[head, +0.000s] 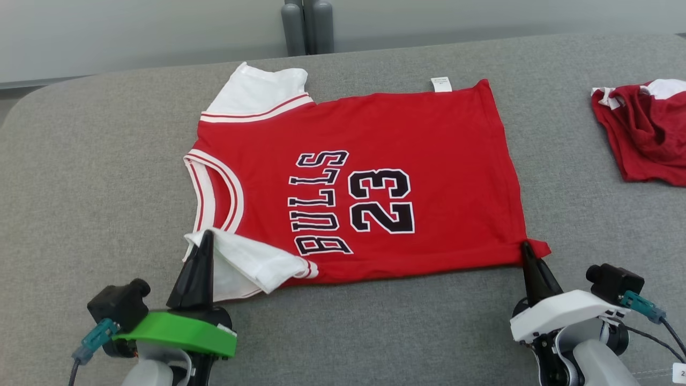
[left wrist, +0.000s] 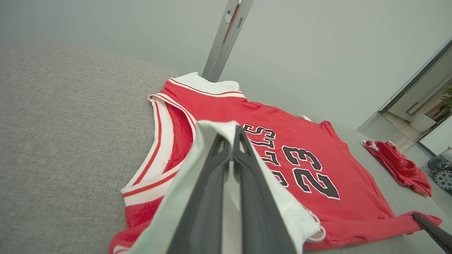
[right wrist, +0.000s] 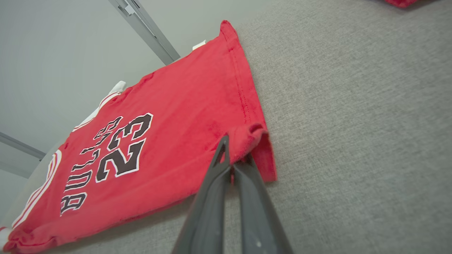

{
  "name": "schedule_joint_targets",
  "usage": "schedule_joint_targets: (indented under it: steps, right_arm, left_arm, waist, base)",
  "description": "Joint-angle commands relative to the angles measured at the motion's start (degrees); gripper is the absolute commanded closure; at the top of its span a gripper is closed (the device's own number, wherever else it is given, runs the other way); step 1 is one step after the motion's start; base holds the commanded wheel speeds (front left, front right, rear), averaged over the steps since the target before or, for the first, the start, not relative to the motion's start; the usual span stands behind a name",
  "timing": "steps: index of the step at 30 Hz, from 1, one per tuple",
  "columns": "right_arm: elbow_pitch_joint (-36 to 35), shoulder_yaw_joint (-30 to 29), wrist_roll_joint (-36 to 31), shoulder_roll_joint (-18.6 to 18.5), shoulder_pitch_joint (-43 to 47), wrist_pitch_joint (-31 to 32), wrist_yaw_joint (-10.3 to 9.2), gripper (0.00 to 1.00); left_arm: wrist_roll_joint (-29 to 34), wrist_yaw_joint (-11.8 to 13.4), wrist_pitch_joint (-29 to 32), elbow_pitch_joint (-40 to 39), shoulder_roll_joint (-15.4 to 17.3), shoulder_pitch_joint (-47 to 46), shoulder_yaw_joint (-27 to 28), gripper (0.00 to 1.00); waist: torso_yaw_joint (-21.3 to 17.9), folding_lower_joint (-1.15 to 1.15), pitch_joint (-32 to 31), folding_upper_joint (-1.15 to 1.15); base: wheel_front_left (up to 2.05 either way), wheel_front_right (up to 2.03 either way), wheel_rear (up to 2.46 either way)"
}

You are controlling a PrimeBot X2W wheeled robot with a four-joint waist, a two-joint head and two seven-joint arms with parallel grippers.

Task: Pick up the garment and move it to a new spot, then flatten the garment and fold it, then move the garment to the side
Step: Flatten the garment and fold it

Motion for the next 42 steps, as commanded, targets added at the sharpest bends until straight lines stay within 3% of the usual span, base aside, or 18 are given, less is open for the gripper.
schedule_joint_targets:
  steps: [1,10,23,25,29,30,32,33,34,35,36,42]
  right_arm:
    - [0.99,-0.25,-0.13,0.01,-1.57,-0.28,-0.02,1.00]
    - [7.72,0.04,-1.30,1.32,-10.06,-0.46,-0.02,1.00]
    - [12.98,1.00,-2.13,2.60,-18.41,-0.53,-0.02,1.00]
    - [13.61,0.83,-2.42,2.77,-18.94,-0.53,-0.02,0.89]
    - [14.82,0.54,-2.90,3.05,-20.28,-0.53,-0.02,0.55]
    - [15.14,0.38,-3.01,3.09,-20.60,-0.53,-0.02,0.00]
    - [15.33,-0.11,-3.27,3.23,-21.23,-0.52,-0.02,0.00]
    - [15.43,-0.21,-3.46,3.32,-21.47,-0.51,-0.02,0.00]
    - [15.53,-0.32,-3.60,3.41,-21.76,-0.51,-0.02,0.00]
    - [15.54,-0.40,-3.60,3.44,-21.93,-0.51,-0.02,0.00]
    - [15.53,-0.50,-3.65,3.44,-22.11,-0.51,-0.02,0.00]
    - [13.75,-1.52,-4.82,3.60,-22.40,-0.51,-0.02,0.00]
  left_arm:
    - [-0.23,-0.08,-0.16,1.41,0.17,-2.55,-0.15,1.00]
    - [0.94,-0.08,-0.16,10.66,-0.10,-13.31,0.63,1.00]
    - [3.09,-0.08,-0.16,16.24,-0.35,-19.99,1.96,1.00]
    - [3.04,-0.08,-0.16,17.47,-0.44,-20.71,1.83,1.00]
    - [3.19,-0.08,-0.16,20.81,-0.73,-23.12,1.92,1.00]
    - [3.29,-0.08,-0.16,22.07,-0.81,-23.81,1.58,1.00]
    - [3.26,-0.08,-0.16,24.07,-0.84,-25.42,1.41,1.00]
    - [3.35,-0.08,-0.16,24.84,-0.84,-26.08,1.38,0.90]
    - [3.43,-0.08,-0.16,25.78,-0.94,-26.71,1.22,0.58]
    - [3.36,-0.08,-0.16,26.29,-1.11,-27.16,0.90,0.05]
    - [2.98,-0.08,-0.16,26.96,-1.21,-27.68,0.68,0.00]
    - [1.22,-0.08,-0.16,28.18,-1.10,-29.80,-0.69,0.00]
  waist:
    - [-0.26,0.00,0.58,0.00]
    - [-1.07,0.00,3.58,0.00]
    - [-1.82,0.00,6.51,0.00]
    - [-1.81,0.00,6.59,0.00]
    - [-1.93,0.00,6.76,0.00]
    - [-2.00,0.00,6.80,0.00]
    - [-2.13,0.00,6.93,0.00]
    - [-2.20,0.00,7.00,0.00]
    - [-2.31,0.00,7.09,0.00]
    - [-2.41,0.00,7.16,0.00]
    - [-2.51,0.00,7.25,0.00]
    - [-2.80,0.00,7.48,0.00]
  base:
    - [0.00,0.00,0.00]
    - [0.00,0.00,0.00]
    - [0.00,0.00,0.00]
    - [0.00,0.00,0.00]
    - [0.00,0.00,0.00]
    - [0.00,0.00,0.00]
    - [0.00,0.00,0.00]
    - [0.00,0.00,0.00]
    - [0.00,0.00,0.00]
    - [0.00,0.00,0.00]
    - [0.00,0.00,0.00]
    - [0.00,0.00,0.00]
